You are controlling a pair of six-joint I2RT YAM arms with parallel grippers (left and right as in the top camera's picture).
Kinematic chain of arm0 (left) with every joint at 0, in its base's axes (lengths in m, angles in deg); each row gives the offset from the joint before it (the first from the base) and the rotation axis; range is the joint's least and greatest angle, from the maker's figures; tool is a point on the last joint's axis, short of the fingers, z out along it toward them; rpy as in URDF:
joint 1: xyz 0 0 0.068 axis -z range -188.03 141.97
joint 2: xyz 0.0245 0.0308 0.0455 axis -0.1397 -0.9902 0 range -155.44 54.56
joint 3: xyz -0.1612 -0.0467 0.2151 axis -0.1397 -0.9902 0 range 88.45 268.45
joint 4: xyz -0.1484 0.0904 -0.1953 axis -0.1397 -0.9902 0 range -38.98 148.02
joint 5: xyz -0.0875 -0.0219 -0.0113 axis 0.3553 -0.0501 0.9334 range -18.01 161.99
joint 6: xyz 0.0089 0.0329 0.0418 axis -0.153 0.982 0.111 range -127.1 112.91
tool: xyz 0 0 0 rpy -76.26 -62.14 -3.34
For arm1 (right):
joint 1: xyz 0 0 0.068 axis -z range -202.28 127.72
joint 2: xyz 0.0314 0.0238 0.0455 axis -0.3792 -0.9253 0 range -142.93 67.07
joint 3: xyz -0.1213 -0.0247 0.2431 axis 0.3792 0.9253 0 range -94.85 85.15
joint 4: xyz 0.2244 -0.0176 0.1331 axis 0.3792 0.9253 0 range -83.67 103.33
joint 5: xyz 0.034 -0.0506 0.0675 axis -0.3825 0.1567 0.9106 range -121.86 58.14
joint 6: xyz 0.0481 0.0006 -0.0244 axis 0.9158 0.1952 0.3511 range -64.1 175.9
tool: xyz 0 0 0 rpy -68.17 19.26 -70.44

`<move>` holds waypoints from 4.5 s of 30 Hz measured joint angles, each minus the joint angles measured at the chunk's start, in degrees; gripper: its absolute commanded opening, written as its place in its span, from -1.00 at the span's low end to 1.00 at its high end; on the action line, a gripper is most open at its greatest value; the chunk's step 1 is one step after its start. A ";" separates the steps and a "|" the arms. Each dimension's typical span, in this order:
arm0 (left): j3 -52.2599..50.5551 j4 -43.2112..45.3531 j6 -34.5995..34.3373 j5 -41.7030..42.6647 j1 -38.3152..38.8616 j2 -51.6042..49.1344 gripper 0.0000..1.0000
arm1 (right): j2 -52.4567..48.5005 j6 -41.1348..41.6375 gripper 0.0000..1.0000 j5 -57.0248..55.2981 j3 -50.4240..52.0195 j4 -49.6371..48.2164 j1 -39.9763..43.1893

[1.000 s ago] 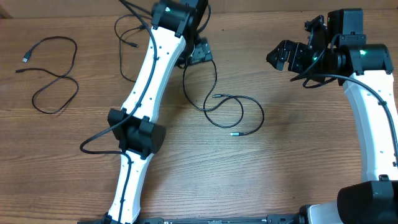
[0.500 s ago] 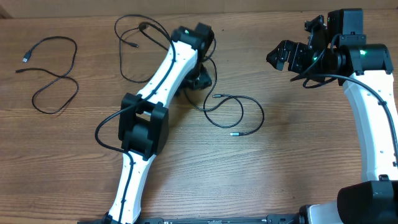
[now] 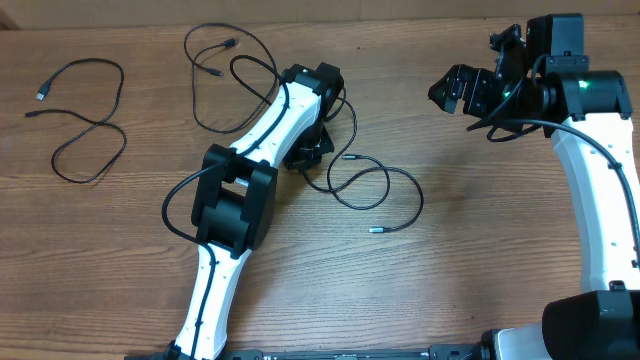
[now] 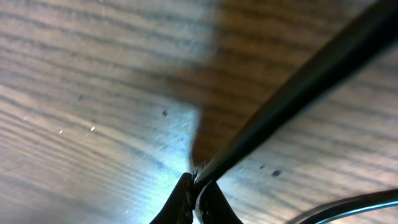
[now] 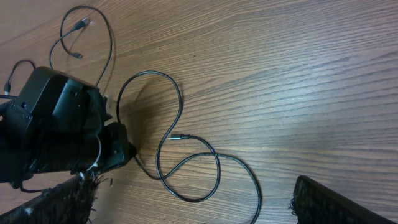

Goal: Untangle cables

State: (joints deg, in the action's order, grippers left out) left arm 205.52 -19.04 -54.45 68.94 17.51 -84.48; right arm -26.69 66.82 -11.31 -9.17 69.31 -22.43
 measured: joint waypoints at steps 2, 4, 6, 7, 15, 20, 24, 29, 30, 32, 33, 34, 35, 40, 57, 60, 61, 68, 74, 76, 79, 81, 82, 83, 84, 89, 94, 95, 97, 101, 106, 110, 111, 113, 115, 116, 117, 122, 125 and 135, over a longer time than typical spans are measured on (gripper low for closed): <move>0.66 -1.73 0.79 0.00 0.00 0.00 -0.91 | 0.00 -0.02 1.00 -0.02 0.00 -0.02 0.00; 2.45 -3.78 1.97 -0.04 -0.02 0.09 -0.91 | 0.00 0.00 1.00 0.00 0.00 -0.02 0.00; 4.85 -5.51 3.06 -0.39 -0.02 0.85 -0.91 | 0.00 -0.02 1.00 -0.02 0.00 -0.02 0.00; 6.01 -6.49 3.45 -0.85 -0.02 1.57 -0.91 | 0.00 -0.02 1.00 0.02 0.00 0.00 0.00; 14.69 -11.87 6.10 -9.70 -0.13 20.52 -0.92 | 0.00 0.00 1.00 -0.02 0.00 -0.02 0.00; 17.31 -11.87 10.01 -13.29 -1.49 35.58 -0.92 | 0.00 -0.02 1.00 -0.02 0.00 0.00 0.00; 17.66 -11.58 11.58 -14.71 -5.11 45.03 -0.92 | 0.00 -0.02 1.00 0.00 0.00 -0.04 0.00; 17.68 -11.52 12.31 -15.74 -15.06 54.53 -0.92 | 0.00 0.00 1.00 0.02 0.00 -0.02 0.00; 17.70 -11.56 12.46 -15.98 -17.57 56.04 -0.92 | 0.00 -0.02 1.00 -0.02 0.00 0.00 0.00; 17.70 -11.89 12.63 -16.22 -21.42 58.05 -0.91 | 0.00 -0.02 1.00 -0.02 0.00 0.00 0.00; 17.73 -12.17 12.66 -16.33 -23.45 58.90 -0.91 | 0.00 0.00 1.00 -0.02 0.00 -0.02 0.00; 17.77 -12.59 12.70 -16.28 -25.33 59.47 -0.92 | 0.00 -0.04 1.00 -0.02 0.00 0.00 0.00; 17.84 -13.14 12.83 -16.33 -27.08 59.82 -0.92 | 0.00 0.00 1.00 -0.02 0.00 0.00 0.00; 17.88 -16.57 12.61 -16.28 -34.62 59.06 -0.91 | 0.00 -0.02 1.00 0.00 0.00 -0.02 0.00; 17.86 -17.42 11.30 -16.22 -53.75 53.94 -0.92 | 0.00 0.00 1.00 -0.02 0.00 0.02 0.00; 17.86 -17.62 10.93 -13.92 -56.08 50.84 -0.92 | 0.00 0.00 0.99 0.00 0.00 0.00 0.00; 17.86 -17.75 10.93 -12.63 -56.48 49.94 -0.91 | 0.00 0.00 1.00 -0.02 0.00 0.00 0.00; 17.68 -17.97 12.04 -0.42 -56.94 45.38 -0.92 | 0.00 -0.04 1.00 0.00 0.00 -0.02 0.00; 17.68 -17.70 17.22 11.98 -56.92 45.97 -0.92 | 0.00 -0.02 1.00 0.00 0.00 0.00 0.00; 17.68 -17.73 18.25 15.08 -56.92 46.27 -0.92 | 0.00 -0.04 1.00 0.00 0.00 0.00 0.00; 17.68 -17.75 19.32 19.06 -56.94 47.17 -0.92 | 0.00 -0.04 1.00 0.00 0.00 -0.02 0.00; 17.68 -17.75 19.56 20.92 -56.94 47.89 -0.92 | 0.00 -0.02 1.00 -0.02 0.00 -0.02 0.00; 17.68 -17.77 19.74 21.90 -56.92 48.48 -0.91 | 0.00 -0.02 1.00 -0.02 0.00 -0.02 0.00; 17.68 -17.81 19.96 22.64 -56.92 48.98 -0.92 | 0.00 -0.02 1.00 -0.02 0.00 0.00 0.00; 17.68 -18.01 20.06 23.23 -56.92 49.48 -0.92 | 0.00 0.00 1.00 0.00 0.00 0.02 0.00; 17.68 -19.71 20.35 24.06 -56.92 51.63 -0.92 | 0.00 -0.02 0.99 0.00 0.00 -0.02 0.00; 17.68 -19.82 18.99 22.95 -56.94 52.94 -0.92 | 0.00 -0.02 0.99 -0.02 0.00 -0.02 0.00; 17.66 -19.82 18.51 22.47 -56.92 53.24 -0.92 | 0.00 0.00 1.00 0.00 0.00 0.00 0.00; 17.64 -19.82 17.22 20.68 -56.94 54.42 -0.92 | 0.00 0.00 1.00 0.00 0.00 0.00 0.00; 17.62 -19.82 16.00 16.83 -56.94 58.51 -0.91 | 0.00 -0.02 1.00 0.00 0.00 -0.02 0.00; 13.20 -19.74 15.87 11.89 -56.94 66.51 -0.91 | 0.00 0.02 1.00 0.00 0.00 0.00 0.00; 3.72 -19.67 14.38 7.54 -56.92 72.52 -0.91 | 0.00 -0.02 1.00 -0.02 0.00 0.00 0.00; 1.20 -19.39 14.01 6.49 -56.94 73.35 -0.91 | 0.00 -0.02 1.00 -0.02 0.00 0.00 0.00; -1.84 -18.23 13.57 5.55 -56.92 73.77 -0.91 | 0.00 -0.02 1.00 -0.02 0.00 -0.02 0.00; -7.32 -15.54 13.18 5.18 -56.94 73.40 -0.92 | 0.00 -0.02 1.00 0.00 0.00 -0.02 0.00; -9.40 -14.08 13.18 5.42 -56.94 72.89 -0.92 | 0.00 0.00 1.00 0.00 0.00 0.00 0.00; -10.78 -12.94 13.20 5.84 -56.94 72.17 -0.92 | 0.00 0.00 1.00 -0.02 0.00 -0.02 0.00; -12.92 -7.13 13.20 10.71 -56.94 68.65 -0.92 | 0.00 -0.02 1.00 -0.02 0.00 -0.02 0.00; -12.92 -2.97 13.16 15.85 -56.94 68.15 -0.92 | 0.00 0.00 0.99 0.00 0.00 0.00 0.00; -10.93 -0.90 4.13 22.67 -56.94 68.22 -0.92 | 0.00 -0.02 1.00 0.00 0.00 0.00 0.00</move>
State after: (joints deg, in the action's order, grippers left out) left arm 194.60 -19.93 -50.32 91.60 -39.43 -16.27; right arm -26.69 66.79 -11.31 -9.17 69.31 -22.43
